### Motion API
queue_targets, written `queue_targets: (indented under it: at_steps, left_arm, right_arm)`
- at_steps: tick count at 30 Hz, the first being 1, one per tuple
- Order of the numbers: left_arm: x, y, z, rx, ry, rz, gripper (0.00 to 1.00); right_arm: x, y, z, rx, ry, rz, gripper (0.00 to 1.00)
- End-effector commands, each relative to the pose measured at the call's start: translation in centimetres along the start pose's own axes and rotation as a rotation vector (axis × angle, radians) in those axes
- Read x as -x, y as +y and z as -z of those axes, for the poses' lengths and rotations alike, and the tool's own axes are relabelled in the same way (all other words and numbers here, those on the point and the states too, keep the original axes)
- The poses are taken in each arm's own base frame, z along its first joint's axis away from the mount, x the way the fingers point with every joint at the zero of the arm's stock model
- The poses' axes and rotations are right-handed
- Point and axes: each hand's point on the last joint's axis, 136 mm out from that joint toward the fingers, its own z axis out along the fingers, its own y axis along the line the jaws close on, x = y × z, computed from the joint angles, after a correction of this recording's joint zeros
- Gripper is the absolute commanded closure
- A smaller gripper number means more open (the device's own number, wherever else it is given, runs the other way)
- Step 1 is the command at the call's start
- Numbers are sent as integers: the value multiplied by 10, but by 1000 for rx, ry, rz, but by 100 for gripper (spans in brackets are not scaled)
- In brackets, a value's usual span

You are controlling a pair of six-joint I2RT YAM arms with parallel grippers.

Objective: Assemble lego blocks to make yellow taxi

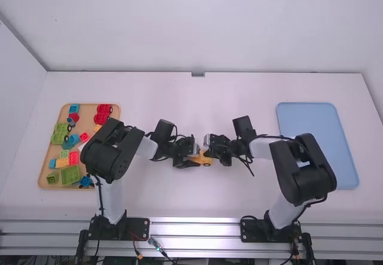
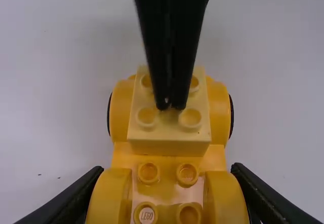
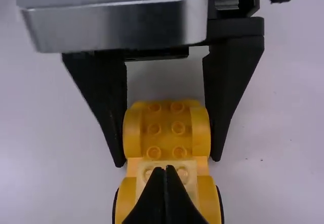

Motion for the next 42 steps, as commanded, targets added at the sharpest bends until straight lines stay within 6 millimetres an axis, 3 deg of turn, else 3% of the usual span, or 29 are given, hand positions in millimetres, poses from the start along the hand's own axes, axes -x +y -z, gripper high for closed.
queue_targets:
  at_steps: [1, 8, 11, 12, 13, 14, 20, 23, 26, 29, 35, 39, 42]
  left_arm:
    - [-4, -7, -2, -19, 2, 6, 43]
    - [-3, -6, -2, -16, 0, 2, 43]
    - [-3, -5, -3, -13, -2, -2, 42]
    - [-2, -5, -3, -10, -4, -6, 43]
    - [-2, -4, -3, -7, -3, -9, 42]
    - [-1, -2, -2, 0, -5, -17, 44]
    - [-5, 14, -2, 76, 30, 23, 39]
    - [-5, 13, -2, 69, 27, 12, 28]
    - [-4, 13, -2, 71, 26, 18, 0]
    - [-2, 18, 1, 86, 8, 49, 1]
    - [21, 27, 15, 110, -40, 43, 1]
    - [27, 36, 37, 164, -6, 50, 1]
    - [35, 37, 72, 199, 26, 31, 1]
  right_arm:
    - [15, 0, 5, 32, -112, 86, 100]
    - [50, -5, 39, 5, -315, 213, 100]
    - [45, -17, 50, -47, -291, 183, 100]
    - [39, -25, 56, -82, -259, 132, 87]
    - [36, -29, 60, -100, -244, 100, 57]
    - [30, -38, 67, -139, -211, 33, 1]
    - [12, -72, 91, -292, -132, -194, 1]
    - [12, -78, 97, -320, -135, -197, 1]
    - [16, -81, 97, -330, -141, -168, 1]
    - [22, -82, 93, -328, -145, -137, 1]
    - [28, -90, 87, -360, -129, -137, 1]
    - [29, -100, 85, -412, -104, -164, 1]
    - [33, -109, 83, -459, -93, -169, 1]
